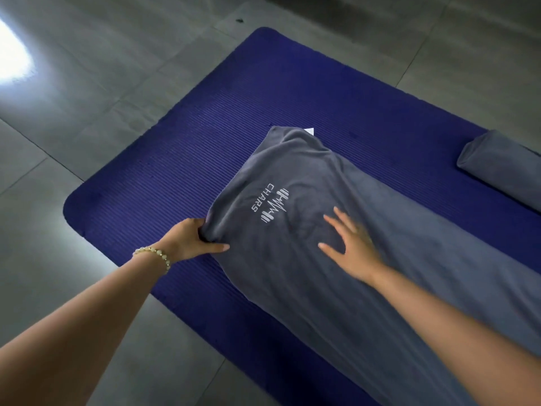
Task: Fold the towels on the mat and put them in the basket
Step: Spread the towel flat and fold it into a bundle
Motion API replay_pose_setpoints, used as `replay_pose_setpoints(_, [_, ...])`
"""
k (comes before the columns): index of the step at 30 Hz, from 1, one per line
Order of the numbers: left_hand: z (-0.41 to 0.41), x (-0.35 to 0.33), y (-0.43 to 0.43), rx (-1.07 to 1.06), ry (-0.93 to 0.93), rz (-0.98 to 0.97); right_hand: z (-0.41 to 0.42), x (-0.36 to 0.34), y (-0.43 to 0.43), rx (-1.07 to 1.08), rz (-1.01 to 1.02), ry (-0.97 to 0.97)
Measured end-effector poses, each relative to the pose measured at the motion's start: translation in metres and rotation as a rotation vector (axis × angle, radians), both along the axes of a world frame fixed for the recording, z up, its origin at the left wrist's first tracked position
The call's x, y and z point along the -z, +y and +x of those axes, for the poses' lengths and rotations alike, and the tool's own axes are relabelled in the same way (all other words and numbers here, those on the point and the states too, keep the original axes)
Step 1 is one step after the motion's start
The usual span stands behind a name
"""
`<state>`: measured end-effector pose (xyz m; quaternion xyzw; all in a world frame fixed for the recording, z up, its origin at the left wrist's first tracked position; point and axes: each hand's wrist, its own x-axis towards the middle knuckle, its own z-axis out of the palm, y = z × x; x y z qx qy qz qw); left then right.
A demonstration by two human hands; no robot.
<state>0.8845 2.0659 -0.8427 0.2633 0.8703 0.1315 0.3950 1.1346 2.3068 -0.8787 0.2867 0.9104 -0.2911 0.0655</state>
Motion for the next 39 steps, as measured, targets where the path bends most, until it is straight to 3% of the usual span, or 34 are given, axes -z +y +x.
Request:
replay_pose_setpoints(4, [0.007,-0.003,-0.018,-0.084,0.001,0.106,0.023,0.003,-0.017,-0.09,0.126,-0.278])
replay_pose_setpoints(8, [0.013,-0.022,-0.025,-0.548,-0.362,0.45,0.018,0.001,-0.026,-0.058,0.13,-0.375])
replay_pose_setpoints(11, [0.019,-0.031,-0.024,-0.711,-0.434,0.496,0.014,-0.008,-0.026,-0.045,0.079,-0.41])
replay_pose_setpoints(14, [0.026,-0.033,-0.017,-0.74,-0.451,0.49,0.024,-0.023,-0.021,-0.042,0.001,-0.397])
replay_pose_setpoints(20, [0.094,-0.039,0.037,-0.362,-0.448,0.426,0.137,-0.045,-0.022,0.07,-0.06,-0.376])
replay_pose_setpoints(23, [0.14,-0.051,0.076,-0.153,-0.361,0.443,0.216,-0.051,-0.022,0.18,-0.053,-0.425])
replay_pose_setpoints(30, [0.265,-0.08,0.148,0.215,-0.294,0.518,0.363,-0.042,-0.044,0.7,-0.165,-0.325])
replay_pose_setpoints(39, [0.434,-0.094,0.204,0.531,-0.466,0.447,0.424,-0.023,-0.061,0.811,-0.102,-0.118])
